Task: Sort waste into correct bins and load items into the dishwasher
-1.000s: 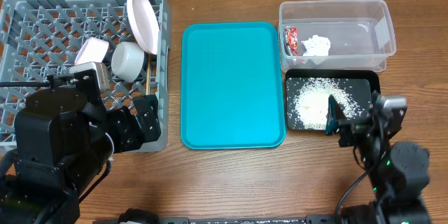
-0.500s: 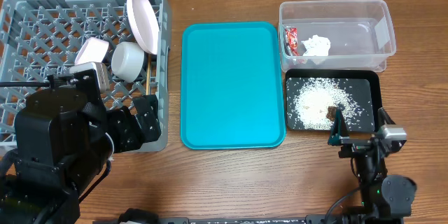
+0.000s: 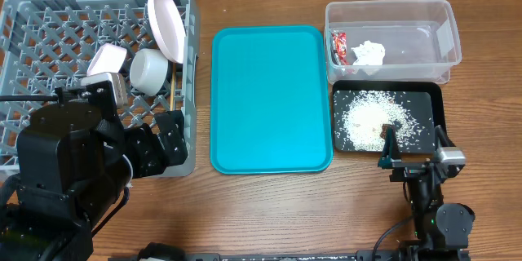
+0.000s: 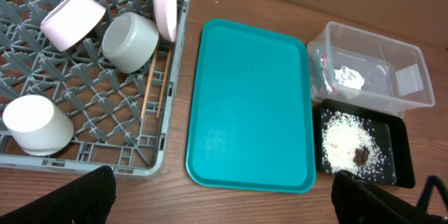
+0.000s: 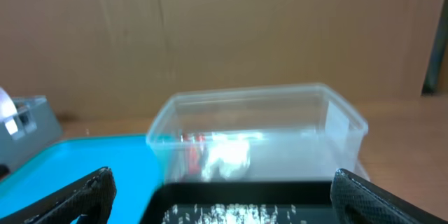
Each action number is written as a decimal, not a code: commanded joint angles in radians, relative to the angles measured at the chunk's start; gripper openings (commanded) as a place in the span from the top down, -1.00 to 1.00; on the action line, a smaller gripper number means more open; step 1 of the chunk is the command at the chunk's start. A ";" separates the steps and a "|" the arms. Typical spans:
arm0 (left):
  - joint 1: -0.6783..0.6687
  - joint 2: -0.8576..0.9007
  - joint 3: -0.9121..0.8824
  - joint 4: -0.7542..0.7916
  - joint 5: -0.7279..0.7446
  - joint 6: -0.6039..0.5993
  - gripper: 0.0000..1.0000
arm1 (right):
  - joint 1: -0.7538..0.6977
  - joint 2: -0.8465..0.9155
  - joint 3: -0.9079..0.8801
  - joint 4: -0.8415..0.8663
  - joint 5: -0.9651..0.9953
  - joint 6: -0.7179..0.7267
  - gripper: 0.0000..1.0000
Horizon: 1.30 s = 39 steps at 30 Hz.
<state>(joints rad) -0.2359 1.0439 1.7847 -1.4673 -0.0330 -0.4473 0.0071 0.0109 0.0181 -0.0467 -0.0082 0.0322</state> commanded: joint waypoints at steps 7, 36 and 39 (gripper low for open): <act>-0.007 0.003 -0.001 0.002 0.011 -0.017 -1.00 | -0.003 -0.004 -0.010 -0.038 0.006 -0.003 -1.00; 0.045 -0.069 -0.210 0.312 -0.048 0.224 -0.82 | -0.003 -0.004 -0.010 -0.038 0.006 -0.003 -1.00; 0.103 -0.159 -0.394 0.571 0.034 0.322 -0.88 | -0.003 -0.004 -0.010 -0.038 0.006 -0.003 -1.00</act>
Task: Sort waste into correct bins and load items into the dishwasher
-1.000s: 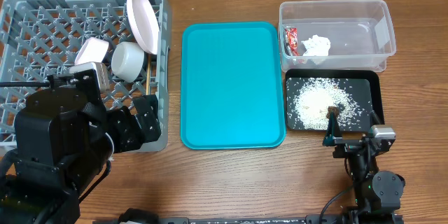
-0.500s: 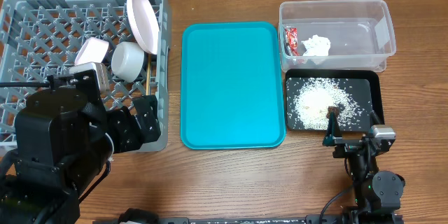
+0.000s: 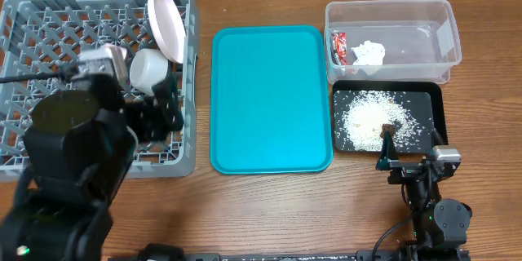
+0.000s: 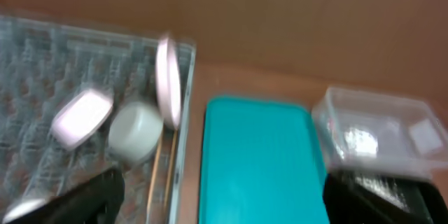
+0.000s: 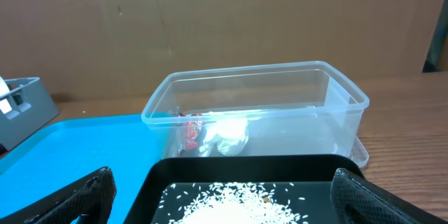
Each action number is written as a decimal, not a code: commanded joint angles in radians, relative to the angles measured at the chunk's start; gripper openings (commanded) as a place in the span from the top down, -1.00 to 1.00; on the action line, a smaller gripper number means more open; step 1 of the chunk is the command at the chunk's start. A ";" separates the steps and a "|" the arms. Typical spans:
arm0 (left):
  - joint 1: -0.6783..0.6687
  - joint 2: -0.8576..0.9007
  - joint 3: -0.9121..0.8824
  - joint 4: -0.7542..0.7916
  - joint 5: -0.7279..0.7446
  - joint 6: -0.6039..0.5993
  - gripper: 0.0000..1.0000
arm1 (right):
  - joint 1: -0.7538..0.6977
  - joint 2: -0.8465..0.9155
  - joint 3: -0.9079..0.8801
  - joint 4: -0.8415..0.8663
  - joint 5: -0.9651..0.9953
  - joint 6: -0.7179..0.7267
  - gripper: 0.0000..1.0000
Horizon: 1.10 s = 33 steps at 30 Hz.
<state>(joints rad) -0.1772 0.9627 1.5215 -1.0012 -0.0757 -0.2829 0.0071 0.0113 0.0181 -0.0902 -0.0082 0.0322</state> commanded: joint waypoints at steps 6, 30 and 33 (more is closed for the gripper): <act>0.087 -0.279 -0.496 0.454 0.065 0.175 -1.00 | -0.003 -0.005 -0.010 0.006 0.006 -0.003 -1.00; 0.118 -0.960 -1.393 0.996 -0.050 0.175 -1.00 | -0.003 -0.005 -0.010 0.006 0.006 -0.003 -1.00; 0.119 -0.960 -1.476 1.115 -0.066 0.175 -1.00 | -0.003 -0.005 -0.010 0.006 0.006 -0.003 -1.00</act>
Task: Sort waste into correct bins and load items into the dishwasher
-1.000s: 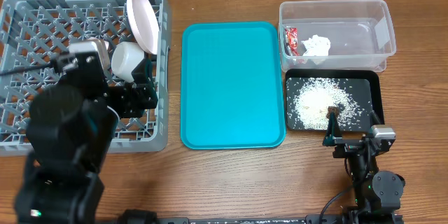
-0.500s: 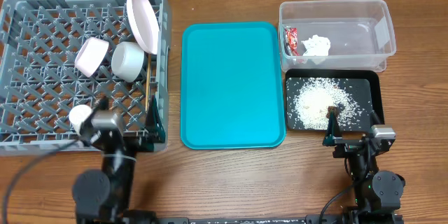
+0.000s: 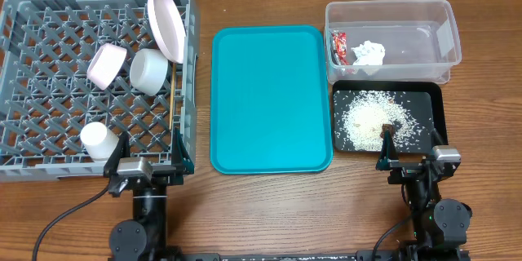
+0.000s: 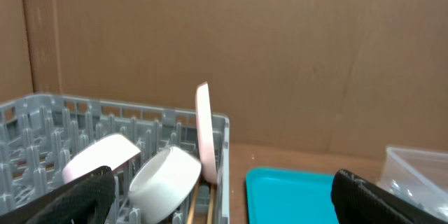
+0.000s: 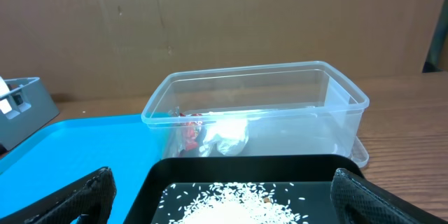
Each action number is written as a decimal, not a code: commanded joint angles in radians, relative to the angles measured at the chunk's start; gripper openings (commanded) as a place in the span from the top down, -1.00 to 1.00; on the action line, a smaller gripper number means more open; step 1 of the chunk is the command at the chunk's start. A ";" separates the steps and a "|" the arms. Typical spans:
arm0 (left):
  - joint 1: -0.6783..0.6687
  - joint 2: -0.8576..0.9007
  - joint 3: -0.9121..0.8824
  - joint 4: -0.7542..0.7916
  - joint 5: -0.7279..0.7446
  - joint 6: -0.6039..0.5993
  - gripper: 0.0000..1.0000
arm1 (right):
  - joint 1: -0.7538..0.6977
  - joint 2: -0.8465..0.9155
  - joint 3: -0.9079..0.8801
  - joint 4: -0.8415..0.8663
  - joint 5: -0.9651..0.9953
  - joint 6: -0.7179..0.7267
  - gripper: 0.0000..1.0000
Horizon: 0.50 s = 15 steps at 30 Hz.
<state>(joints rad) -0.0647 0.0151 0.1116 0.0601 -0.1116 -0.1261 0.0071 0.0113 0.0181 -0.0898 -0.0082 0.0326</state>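
Note:
The grey dish rack [image 3: 49, 90] at the left holds an upright pink plate [image 3: 163, 23], a pink bowl [image 3: 107, 63], a white bowl [image 3: 149, 71] and a white cup [image 3: 98, 139]. The clear bin [image 3: 408, 69] at the back right contains a red wrapper [image 3: 340, 47] and a crumpled tissue [image 3: 369, 52]. Rice lies in the black tray [image 3: 432, 102]. My left gripper [image 3: 147, 157] sits low at the rack's front right corner, open and empty. My right gripper [image 3: 412, 160] is open in front of the black tray. The left wrist view shows the plate [image 4: 202, 129] and white bowl [image 4: 162, 182].
A bare teal tray [image 3: 270, 98] lies between the rack and the bins. Thin sticks [image 3: 174, 102] lie in the rack beside the white bowl. A brown cardboard wall [image 5: 224, 28] stands behind the table.
My left arm was up over the rack's middle; it now sits folded low at the table's front edge, facing the rack. The white cup shows in the rack. The right arm has not moved.
At first my left arm hung over the rack's front right corner, looking down on rack and tray. Then it was over the rack's middle, its view blurred. Now it is down at the front edge. The right gripper stayed open before the black tray, its view shifting slightly.

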 commanded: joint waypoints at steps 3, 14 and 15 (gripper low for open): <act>0.006 -0.012 -0.107 0.083 -0.030 0.018 -1.00 | -0.003 -0.005 -0.010 0.005 0.006 -0.003 -1.00; 0.006 -0.011 -0.106 -0.132 -0.028 0.019 -1.00 | -0.003 -0.005 -0.010 0.005 0.006 -0.003 -1.00; 0.006 -0.005 -0.106 -0.123 -0.024 0.018 -1.00 | -0.003 -0.005 -0.010 0.005 0.006 -0.003 -1.00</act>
